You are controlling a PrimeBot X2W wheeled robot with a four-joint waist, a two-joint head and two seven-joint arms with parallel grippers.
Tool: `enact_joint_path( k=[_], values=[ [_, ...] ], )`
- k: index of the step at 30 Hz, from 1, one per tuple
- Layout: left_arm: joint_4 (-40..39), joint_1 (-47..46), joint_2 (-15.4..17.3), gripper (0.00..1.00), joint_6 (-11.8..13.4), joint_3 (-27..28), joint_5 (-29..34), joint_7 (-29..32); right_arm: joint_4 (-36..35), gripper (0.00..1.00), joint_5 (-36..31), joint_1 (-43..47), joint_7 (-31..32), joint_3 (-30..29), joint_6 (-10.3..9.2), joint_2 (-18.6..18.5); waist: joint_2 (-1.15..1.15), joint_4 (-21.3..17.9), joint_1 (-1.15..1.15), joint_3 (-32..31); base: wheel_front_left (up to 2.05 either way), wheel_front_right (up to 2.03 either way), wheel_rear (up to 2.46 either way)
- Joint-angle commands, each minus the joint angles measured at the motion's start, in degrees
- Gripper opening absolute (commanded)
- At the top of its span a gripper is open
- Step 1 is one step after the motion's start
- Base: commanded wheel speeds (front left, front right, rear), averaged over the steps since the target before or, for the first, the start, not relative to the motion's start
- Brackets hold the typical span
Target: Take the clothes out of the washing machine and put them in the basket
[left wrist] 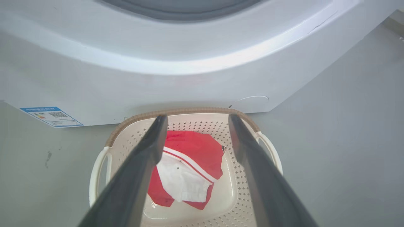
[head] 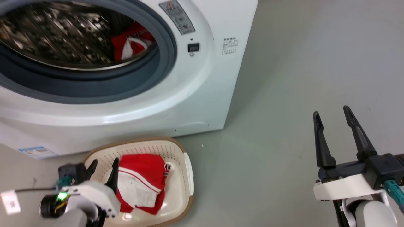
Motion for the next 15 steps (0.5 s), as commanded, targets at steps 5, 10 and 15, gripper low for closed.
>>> enact_joint_path(
  k=[5, 10, 15],
  values=[
    [-7.3, 7.9, -2.5, 1.0, 1.6, 6.3, 4.2, -0.1, 1.0, 1.0, -0.3, 2.0, -0.1, 0.0, -0.06, 0.1, 0.0, 1.1, 0.01, -6.2, 0.0, 0.0, 0.0],
    [-15.7, 13.6, -5.3, 1.0, 1.5, 11.2, 8.3, -0.1, 1.5, 1.0, 0.0, 3.5, -0.1, -0.1, -0.06, 0.1, 0.0, 0.9, 0.01, -9.1, 0.0, 0.0, 0.0],
    [-23.9, 16.4, -7.3, 1.0, 0.2, 15.2, 12.0, -0.1, 1.9, 1.0, 0.3, 4.2, -0.1, 0.4, -0.06, 0.1, 0.0, 0.6, 0.01, -10.6, 0.0, 0.0, 0.0]
  ],
)
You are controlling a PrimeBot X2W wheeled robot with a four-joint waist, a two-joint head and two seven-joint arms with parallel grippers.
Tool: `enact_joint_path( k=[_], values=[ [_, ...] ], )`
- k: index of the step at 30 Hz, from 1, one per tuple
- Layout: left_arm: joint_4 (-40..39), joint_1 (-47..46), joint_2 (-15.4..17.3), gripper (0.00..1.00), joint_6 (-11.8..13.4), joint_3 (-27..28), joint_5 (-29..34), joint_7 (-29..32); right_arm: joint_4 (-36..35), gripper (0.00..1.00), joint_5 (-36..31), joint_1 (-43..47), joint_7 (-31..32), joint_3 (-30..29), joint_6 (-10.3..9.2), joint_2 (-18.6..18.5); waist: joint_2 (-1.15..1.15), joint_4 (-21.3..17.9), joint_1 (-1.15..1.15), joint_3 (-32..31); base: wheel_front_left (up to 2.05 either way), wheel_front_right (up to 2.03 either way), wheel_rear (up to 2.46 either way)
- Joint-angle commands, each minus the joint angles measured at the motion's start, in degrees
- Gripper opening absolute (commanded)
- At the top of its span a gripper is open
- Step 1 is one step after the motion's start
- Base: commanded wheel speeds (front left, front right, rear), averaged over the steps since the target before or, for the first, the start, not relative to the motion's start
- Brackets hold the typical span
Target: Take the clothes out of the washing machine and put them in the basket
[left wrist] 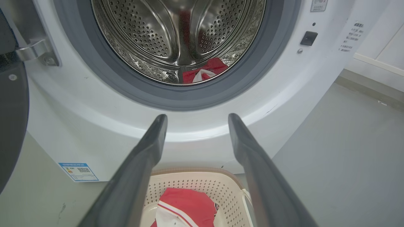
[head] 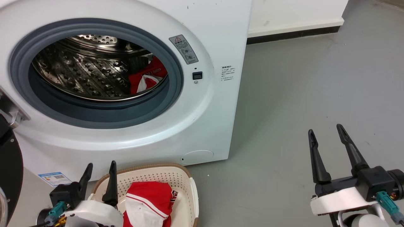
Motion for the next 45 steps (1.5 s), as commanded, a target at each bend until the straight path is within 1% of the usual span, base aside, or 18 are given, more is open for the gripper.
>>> enact_joint_path(
  k=[1, 5, 8, 10, 11, 14, 17, 21, 24, 29, 30, 34, 38, 41, 45],
  values=[
    [-1.6, 0.5, -0.5, 1.0, -0.6, 0.6, 1.0, -0.1, 0.0, 1.0, 0.3, 0.6, -0.1, 0.0, -0.06, 0.1, 0.0, -0.2, 0.02, -0.2, 0.0, 0.0, 0.0],
    [-4.6, -1.5, 0.6, 1.0, -1.7, 1.2, 2.6, -0.1, -0.5, 1.0, 0.5, 0.2, -0.1, 0.6, -0.06, 0.1, 0.0, -1.3, 0.02, 0.9, 0.0, 0.0, 0.0],
    [-5.2, -4.9, 2.7, 1.0, -2.2, 0.7, 2.8, -0.1, -1.1, 1.0, 0.8, -0.9, -0.1, 0.8, -0.06, 0.1, 0.0, -2.4, 0.02, 3.2, 0.0, 0.0, 0.0],
    [-5.8, -7.7, 4.6, 1.0, -2.4, 0.7, 2.2, 0.9, -1.7, 1.0, 1.4, -1.9, -0.1, 1.5, -0.06, 0.1, 0.0, -3.6, 0.02, 5.5, 0.0, 0.0, 0.0],
    [-6.5, -11.1, 6.7, 1.0, -2.5, 0.8, 1.4, 2.8, -2.4, 1.0, 2.0, -2.6, -0.1, 1.7, -0.06, 0.1, 0.0, -4.8, 0.02, 7.9, 0.0, 0.0, 0.0],
    [-7.1, -16.1, 11.0, 1.0, -2.8, -0.1, 0.1, 7.3, -3.2, 1.0, 3.5, -3.7, -0.1, 2.2, -0.06, 0.1, 0.0, -6.5, 0.02, 11.8, 0.0, 0.0, 0.0],
    [-7.0, -22.1, 15.4, 1.0, -2.8, -0.8, -2.6, 11.8, -3.8, 1.0, 5.0, -4.7, -0.1, 2.7, -0.06, 0.1, 0.0, -8.2, 0.02, 15.8, 0.0, 0.0, 0.0],
    [-6.0, -29.1, 21.0, 1.0, -2.9, -3.4, -7.5, 17.9, -4.9, 1.0, 6.8, -5.9, -0.1, 3.7, -0.06, 0.1, 0.0, -10.3, 0.02, 21.0, 0.0, 0.0, 0.0],
    [-5.6, -35.9, 26.8, 1.0, -2.9, -6.0, -10.2, 22.6, -5.8, 1.0, 8.4, -6.8, -0.1, 4.9, -0.06, 0.1, 0.0, -12.0, 0.02, 25.3, 0.0, 0.0, 0.0],
    [-3.0, -46.6, 33.4, 1.0, -2.8, -10.1, -14.1, 29.3, -6.8, 1.0, 9.8, -8.2, -0.1, 6.1, -0.06, 0.1, 0.0, -14.3, 0.02, 31.0, 0.0, 0.0, 0.0],
    [-2.0, -48.8, 34.2, 1.0, -2.8, -10.8, -14.8, 30.7, -6.9, 1.0, 10.0, -8.3, -0.1, 6.3, -0.06, 0.1, 0.0, -14.7, 0.02, 31.9, 0.0, 0.0, 0.0],
    [2.2, -57.6, 35.4, 1.0, -2.8, -12.6, -18.2, 37.3, -7.7, 1.0, 11.2, -9.2, -0.1, 7.4, -0.06, 0.1, 0.0, -16.4, 0.02, 35.6, 0.0, 0.0, 0.0],
    [5.8, -65.3, 37.1, 1.0, -2.8, -14.4, -19.0, 42.6, -8.6, 1.0, 12.2, -9.2, -0.1, 8.8, -0.06, 0.1, 0.0, -18.4, 0.02, 38.4, 0.0, 0.0, 0.0],
    [9.3, -70.9, 37.4, 1.0, -2.7, -15.0, -18.1, 45.5, -9.3, 1.0, 12.7, -9.2, -0.1, 10.2, -0.06, 0.1, 0.0, -20.2, 0.02, 40.2, 0.0, 0.0, 0.0],
    [14.2, -77.5, 35.2, 1.0, -2.3, -17.3, -16.2, 48.5, -10.5, 1.0, 13.0, -7.9, -0.1, 10.2, -0.06, 0.1, 0.0, -20.7, 0.02, 41.8, 0.0, 0.0, 0.0]
  ],
)
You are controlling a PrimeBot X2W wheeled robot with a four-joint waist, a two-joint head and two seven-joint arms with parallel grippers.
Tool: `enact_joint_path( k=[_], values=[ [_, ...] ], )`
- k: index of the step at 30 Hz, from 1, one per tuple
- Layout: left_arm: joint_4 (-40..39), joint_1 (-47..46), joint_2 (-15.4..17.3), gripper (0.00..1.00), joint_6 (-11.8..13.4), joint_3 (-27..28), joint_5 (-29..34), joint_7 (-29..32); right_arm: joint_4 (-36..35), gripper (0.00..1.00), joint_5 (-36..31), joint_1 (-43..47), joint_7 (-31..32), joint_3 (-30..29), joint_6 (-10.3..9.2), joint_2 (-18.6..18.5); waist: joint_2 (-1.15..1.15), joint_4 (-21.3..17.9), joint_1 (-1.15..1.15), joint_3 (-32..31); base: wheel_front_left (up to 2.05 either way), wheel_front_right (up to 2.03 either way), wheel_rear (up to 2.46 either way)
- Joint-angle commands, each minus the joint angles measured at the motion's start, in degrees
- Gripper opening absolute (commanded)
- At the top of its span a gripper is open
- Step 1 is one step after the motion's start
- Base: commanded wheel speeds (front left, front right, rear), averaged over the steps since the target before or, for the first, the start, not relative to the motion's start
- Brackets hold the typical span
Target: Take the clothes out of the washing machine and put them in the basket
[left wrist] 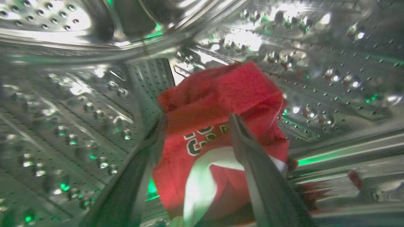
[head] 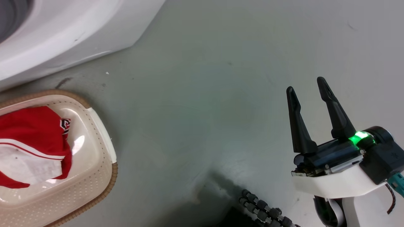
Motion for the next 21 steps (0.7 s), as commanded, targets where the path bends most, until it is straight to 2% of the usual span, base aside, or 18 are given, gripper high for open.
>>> enact_joint_path(
  k=[1, 8, 14, 20, 21],
  values=[
    [2.3, -2.3, -1.3, 1.0, 0.1, -1.6, 0.8, 1.9, -0.8, 1.0, 0.2, 0.8, -0.1, -0.1, -0.06, 0.2, 0.0, -1.1, -0.01, 1.9, 0.0, 0.0, 0.0],
    [9.3, -7.4, -3.8, 1.0, -0.3, -6.3, 3.0, 4.3, -2.4, 1.0, 0.3, 2.2, -0.1, 0.4, -0.06, 0.1, 0.0, -0.9, -0.01, 3.6, 0.01, 0.01, 0.01],
    [12.8, -8.9, -3.8, 1.0, -0.4, -8.1, 1.9, 5.3, -3.5, 1.0, -0.1, 2.8, -0.1, 0.4, -0.06, 0.1, 0.0, -0.5, -0.01, 4.3, 0.07, 0.07, 0.07],
    [12.4, -8.4, -2.9, 1.0, -0.5, -13.1, -2.2, 8.3, -4.0, 1.0, -0.2, 3.0, -0.1, 0.5, -0.06, 0.1, 0.0, -0.2, -0.01, 4.9, 0.01, 0.01, 0.01],
    [12.1, -8.5, -2.6, 0.34, -0.5, -13.8, -2.9, 8.6, -4.0, 1.0, -0.2, 3.0, -0.1, 0.5, -0.06, 0.1, 0.0, -0.2, -0.01, 5.0, 0.0, 0.0, 0.0]
  ],
)
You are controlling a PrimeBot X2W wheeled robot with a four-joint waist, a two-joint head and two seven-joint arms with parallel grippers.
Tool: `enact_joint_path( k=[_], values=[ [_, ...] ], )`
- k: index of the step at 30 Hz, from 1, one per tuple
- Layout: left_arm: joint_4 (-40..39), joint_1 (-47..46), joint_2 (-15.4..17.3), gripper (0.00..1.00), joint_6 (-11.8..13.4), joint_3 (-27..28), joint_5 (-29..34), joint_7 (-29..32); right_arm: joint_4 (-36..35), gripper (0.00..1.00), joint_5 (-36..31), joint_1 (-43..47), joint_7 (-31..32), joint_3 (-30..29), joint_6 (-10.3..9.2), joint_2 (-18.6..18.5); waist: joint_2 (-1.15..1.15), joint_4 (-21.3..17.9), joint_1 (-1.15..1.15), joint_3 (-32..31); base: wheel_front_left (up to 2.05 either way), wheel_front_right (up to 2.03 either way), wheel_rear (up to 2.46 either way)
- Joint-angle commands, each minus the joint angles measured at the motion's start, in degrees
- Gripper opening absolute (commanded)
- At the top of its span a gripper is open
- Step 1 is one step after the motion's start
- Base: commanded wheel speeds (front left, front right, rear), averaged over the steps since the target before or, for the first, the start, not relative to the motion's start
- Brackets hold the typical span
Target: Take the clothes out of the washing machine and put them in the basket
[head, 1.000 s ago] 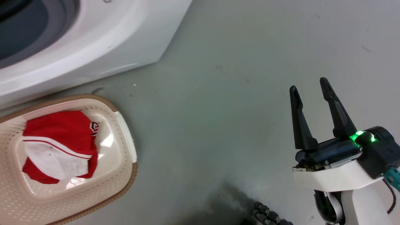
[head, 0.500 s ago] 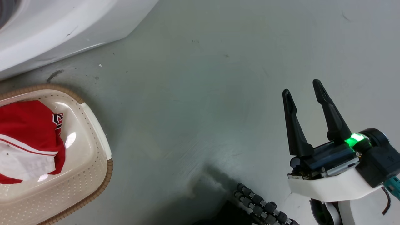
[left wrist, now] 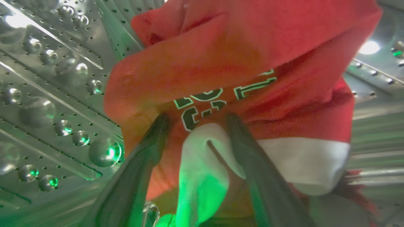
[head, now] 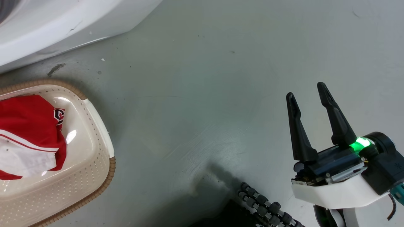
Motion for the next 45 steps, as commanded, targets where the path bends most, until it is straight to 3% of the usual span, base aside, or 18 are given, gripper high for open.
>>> enact_joint_path(
  k=[1, 5, 15, 23, 33, 45],
  values=[
    [-0.2, 0.9, 0.2, 0.0, -0.1, -1.9, -1.6, 0.9, -0.4, 1.0, -0.2, 0.3, -0.1, 0.0, -0.06, 0.1, 0.0, 0.1, -0.01, 0.1, 0.0, 0.0, 0.0],
    [-1.6, 0.5, 1.3, 0.0, -0.1, -3.6, -3.6, 0.6, -0.1, 1.0, -0.2, -0.2, -0.1, 0.2, -0.06, 0.1, 0.0, 0.1, -0.01, 0.2, 0.0, 0.0, 0.0],
    [-2.3, -1.2, 3.8, 0.0, -0.1, -6.2, -6.4, -9.0, 0.9, 1.0, -1.0, -3.0, -0.1, 0.3, -0.06, 0.1, 0.0, 0.1, -0.01, -1.8, 0.0, 0.0, 0.0],
    [0.1, 5.3, 1.0, 0.0, -0.1, -8.1, -11.0, -19.2, 2.9, 1.0, -3.9, -4.2, -0.1, -3.0, -0.06, 0.1, 0.0, 4.5, -0.01, -7.7, 0.0, 0.0, 0.0],
    [1.4, 22.0, -4.5, 0.0, -0.1, -12.9, -17.3, -34.2, 7.0, 1.0, -9.2, -1.4, -0.1, -6.5, -0.06, 0.1, 0.0, 11.3, -0.01, -20.6, 0.0, 0.0, 0.0],
    [-0.4, 39.5, -9.6, 0.0, -0.1, -17.7, -22.2, -47.0, 11.4, 1.0, -14.0, 2.4, -0.1, -7.7, -0.06, 0.1, 0.0, 18.4, -0.01, -35.7, 0.0, 0.0, 0.0]
  ],
)
